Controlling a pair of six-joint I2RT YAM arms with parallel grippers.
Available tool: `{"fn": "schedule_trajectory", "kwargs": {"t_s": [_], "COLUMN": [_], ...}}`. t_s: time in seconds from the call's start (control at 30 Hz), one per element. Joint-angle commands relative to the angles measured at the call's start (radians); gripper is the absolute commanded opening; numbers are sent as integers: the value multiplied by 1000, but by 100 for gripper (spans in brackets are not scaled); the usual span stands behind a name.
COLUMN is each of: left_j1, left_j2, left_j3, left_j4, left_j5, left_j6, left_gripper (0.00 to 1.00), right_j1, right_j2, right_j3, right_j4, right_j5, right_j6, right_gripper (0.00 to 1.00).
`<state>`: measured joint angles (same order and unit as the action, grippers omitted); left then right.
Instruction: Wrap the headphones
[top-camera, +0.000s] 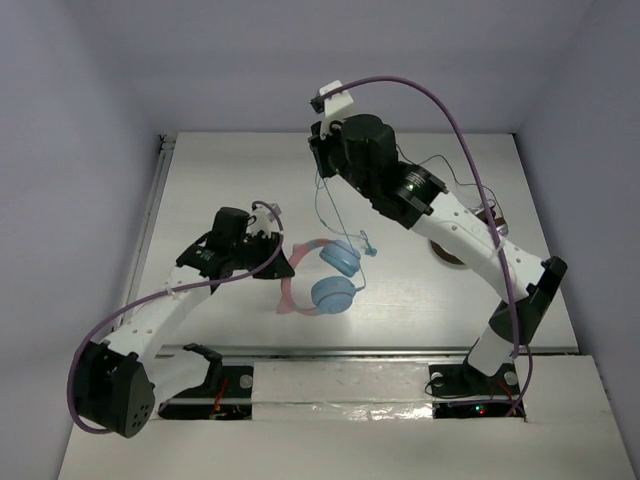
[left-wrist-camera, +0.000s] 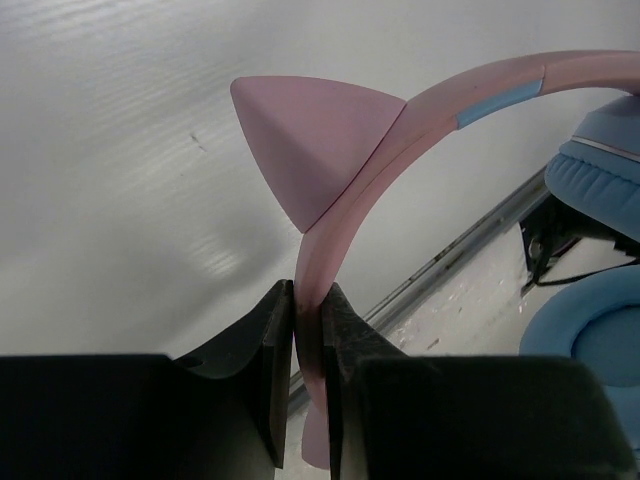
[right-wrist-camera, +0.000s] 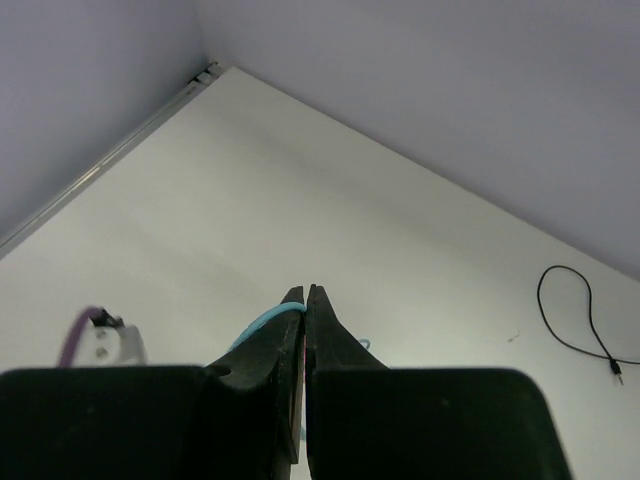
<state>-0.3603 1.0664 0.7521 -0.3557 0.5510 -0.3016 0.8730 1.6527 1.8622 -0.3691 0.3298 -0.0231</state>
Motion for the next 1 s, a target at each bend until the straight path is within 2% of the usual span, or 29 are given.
{"fn": "schedule_trajectory", "kwargs": {"t_s": [0.0, 0.2, 0.3, 0.53, 0.73, 0.97], "left_j1": [-90, -201, -249, -295, -295, -295], "left_j2": [26, 44, 21, -23, -115, -243], "left_j3": [38, 76, 87, 90, 81, 41], "left_j4": [57, 87, 126, 173, 233, 374], "left_j5": [0, -36, -28, -37, -60, -148], "left_j6": [-5, -31, -53, -76, -108, -169], "left_gripper": [0, 0, 0, 0, 0, 0], "right_j1": [12, 12, 12, -23, -83, -141], "right_j2": [42, 183, 217, 230, 127, -13], "right_j3": [113, 215, 210, 149, -64, -299], "right_j4": [-27, -82, -79, -79, -2, 116], "right_j5": [38, 84, 109, 55, -20, -219], "right_j6": [-26, -17, -12, 63, 141, 170], "right_gripper": [0, 0, 0, 0, 0, 0]}}
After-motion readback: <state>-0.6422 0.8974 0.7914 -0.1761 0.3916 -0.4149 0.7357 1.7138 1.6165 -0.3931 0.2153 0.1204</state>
